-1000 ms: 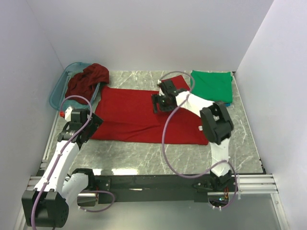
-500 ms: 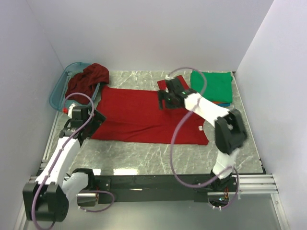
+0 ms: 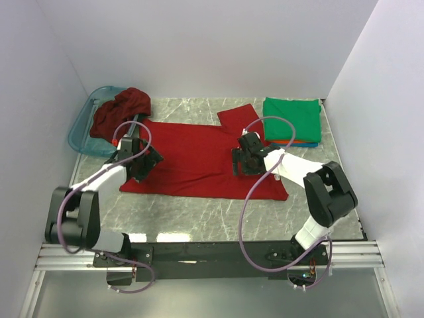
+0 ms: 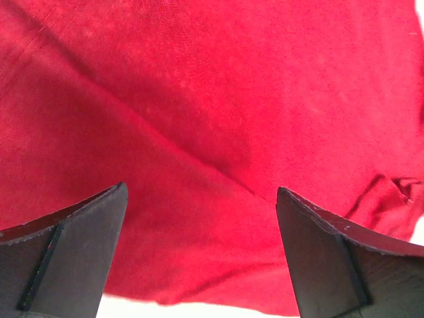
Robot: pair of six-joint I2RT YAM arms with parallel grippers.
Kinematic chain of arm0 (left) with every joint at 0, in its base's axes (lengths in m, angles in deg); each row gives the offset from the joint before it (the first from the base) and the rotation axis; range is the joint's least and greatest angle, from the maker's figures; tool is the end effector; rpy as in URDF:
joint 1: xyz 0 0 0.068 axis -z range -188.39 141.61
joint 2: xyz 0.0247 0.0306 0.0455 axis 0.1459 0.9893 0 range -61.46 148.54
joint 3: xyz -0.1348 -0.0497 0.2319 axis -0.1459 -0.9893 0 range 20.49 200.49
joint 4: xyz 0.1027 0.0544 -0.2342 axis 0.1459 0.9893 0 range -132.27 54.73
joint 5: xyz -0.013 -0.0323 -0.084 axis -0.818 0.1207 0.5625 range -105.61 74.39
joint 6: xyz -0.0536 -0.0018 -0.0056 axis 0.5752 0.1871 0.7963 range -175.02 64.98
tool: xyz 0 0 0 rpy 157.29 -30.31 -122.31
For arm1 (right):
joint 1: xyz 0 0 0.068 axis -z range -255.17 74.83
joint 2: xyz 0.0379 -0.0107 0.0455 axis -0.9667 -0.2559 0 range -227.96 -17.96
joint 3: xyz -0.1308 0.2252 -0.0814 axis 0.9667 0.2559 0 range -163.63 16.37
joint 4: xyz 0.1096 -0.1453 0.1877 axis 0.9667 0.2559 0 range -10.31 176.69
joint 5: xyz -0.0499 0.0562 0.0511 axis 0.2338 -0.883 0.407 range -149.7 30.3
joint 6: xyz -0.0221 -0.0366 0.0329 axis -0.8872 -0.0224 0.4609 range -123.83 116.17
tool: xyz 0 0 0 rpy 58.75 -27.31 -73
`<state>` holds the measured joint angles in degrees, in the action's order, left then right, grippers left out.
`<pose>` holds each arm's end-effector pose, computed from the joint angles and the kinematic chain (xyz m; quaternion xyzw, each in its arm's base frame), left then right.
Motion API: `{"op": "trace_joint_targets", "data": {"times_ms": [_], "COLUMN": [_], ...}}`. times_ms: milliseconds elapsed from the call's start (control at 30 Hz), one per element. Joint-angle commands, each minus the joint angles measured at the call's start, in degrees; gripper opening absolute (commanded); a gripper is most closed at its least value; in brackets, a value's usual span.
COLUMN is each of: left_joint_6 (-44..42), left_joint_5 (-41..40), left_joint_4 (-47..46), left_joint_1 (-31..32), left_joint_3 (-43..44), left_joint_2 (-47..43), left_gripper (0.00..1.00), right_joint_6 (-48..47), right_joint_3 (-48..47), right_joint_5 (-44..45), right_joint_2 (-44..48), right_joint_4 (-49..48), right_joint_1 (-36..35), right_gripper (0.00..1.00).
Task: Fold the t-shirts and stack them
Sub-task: Fold the tshirt
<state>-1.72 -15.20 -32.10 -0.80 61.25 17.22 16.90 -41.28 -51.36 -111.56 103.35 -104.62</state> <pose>0.2691 -0.0361 0.1875 -0.3615 0.8610 -0.1841 0.3066 0.2859 0.1555 0.1875 -0.0541 0.9611 0.0474 0.2665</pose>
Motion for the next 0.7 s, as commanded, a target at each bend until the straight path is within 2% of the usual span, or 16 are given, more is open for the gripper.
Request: {"op": "trace_joint_targets", "data": {"times_ms": [0, 167, 400, 533, 667], "left_joint_6": [-2.49, -2.85, -0.65, 2.41, 6.28], "left_joint_5": [-0.23, 0.12, 1.44, 1.97, 0.39], "left_joint_4": [-3.59, -3.5, -0.95, 2.12, 11.06], "left_joint_1": [0.31, 0.23, 0.23, 0.23, 0.23], "left_joint_3": [4.06, 2.41, -6.89, -12.09, -15.61], "left_joint_2": [3.93, 6.31, 5.27, 0.8, -5.8], "left_gripper": [1.0, 1.0, 0.99, 1.0, 0.99], "right_joint_6": [0.54, 2.38, 4.67, 6.42, 6.6], "right_joint_3": [-0.8, 3.15, 10.08, 14.14, 16.77], "right_joint_5": [2.56, 0.02, -3.24, -5.96, -6.85], "right_joint_2": [-1.75, -0.53, 4.47, 9.04, 11.95], "right_joint_4": [-1.86, -2.04, 1.39, 1.56, 2.62], "right_joint_1": [0.36, 0.62, 0.36, -0.69, -3.15], "right_gripper": [0.91, 0.91, 0.91, 0.91, 0.91]}}
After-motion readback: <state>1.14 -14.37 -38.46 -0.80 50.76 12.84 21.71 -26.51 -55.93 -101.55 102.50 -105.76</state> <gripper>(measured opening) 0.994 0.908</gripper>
